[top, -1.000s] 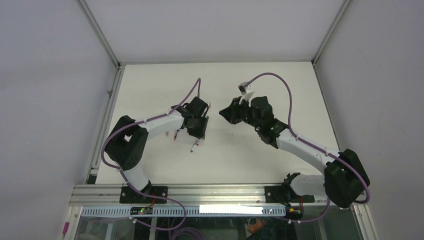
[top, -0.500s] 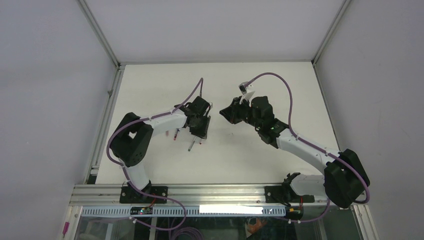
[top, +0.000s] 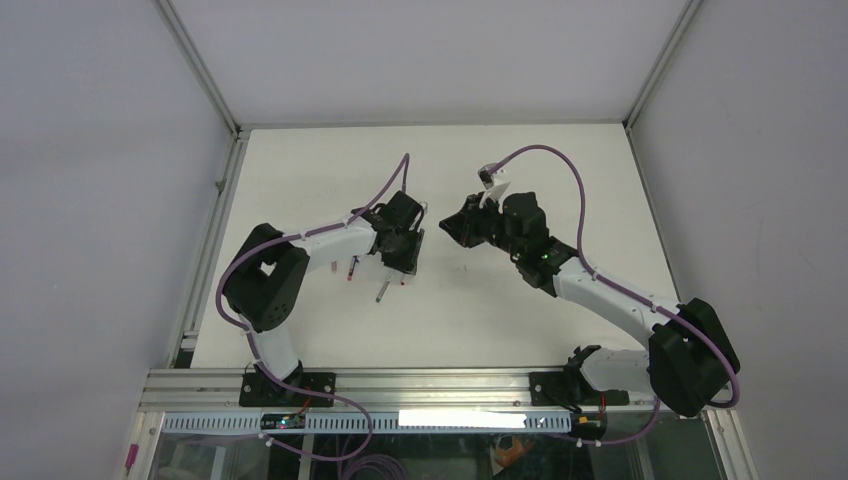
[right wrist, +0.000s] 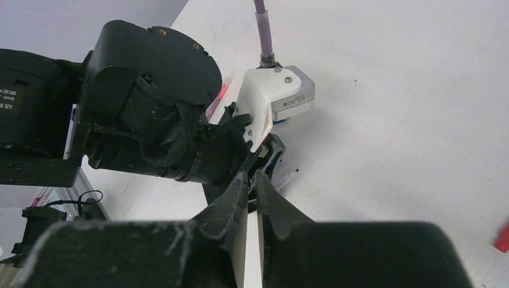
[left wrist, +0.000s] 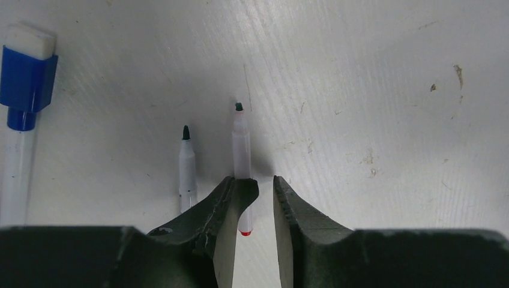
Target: Insert the pens into the pen caps
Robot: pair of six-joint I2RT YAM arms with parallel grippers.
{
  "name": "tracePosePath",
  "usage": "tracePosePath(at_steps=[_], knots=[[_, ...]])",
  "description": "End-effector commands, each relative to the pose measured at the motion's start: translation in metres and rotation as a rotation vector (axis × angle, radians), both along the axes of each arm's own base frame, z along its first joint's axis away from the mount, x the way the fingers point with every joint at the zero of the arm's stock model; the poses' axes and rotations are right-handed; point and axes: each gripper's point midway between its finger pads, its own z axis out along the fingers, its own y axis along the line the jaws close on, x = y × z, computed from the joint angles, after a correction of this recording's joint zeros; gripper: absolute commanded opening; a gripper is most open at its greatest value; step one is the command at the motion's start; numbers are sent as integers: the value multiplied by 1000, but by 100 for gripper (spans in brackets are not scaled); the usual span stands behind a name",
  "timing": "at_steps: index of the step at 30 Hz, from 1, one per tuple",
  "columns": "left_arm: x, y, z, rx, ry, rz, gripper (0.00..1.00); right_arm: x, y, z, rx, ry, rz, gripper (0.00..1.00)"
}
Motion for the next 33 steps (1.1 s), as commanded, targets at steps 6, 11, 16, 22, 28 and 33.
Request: tracePosePath(at_steps=[6, 11, 16, 22, 28, 33], knots=[[5, -12, 35, -67, -75, -28, 32, 2, 3, 16, 39, -43, 14, 13], [5, -8, 31, -50, -77, -22, 33, 1, 2, 17, 38, -48, 14, 13], [6, -8, 39, -62, -94, -19, 33, 1, 2, 16, 35, -44, 14, 13], [7, -6, 43, -58, -110, -16, 33, 1, 2, 15, 36, -44, 16, 13], [8, -1, 40, -33, -116, -7, 33, 1, 3, 15, 36, -43, 18, 13], [10, 6, 32, 10, -120, 6, 33, 1, 3, 15, 35, -44, 21, 13]])
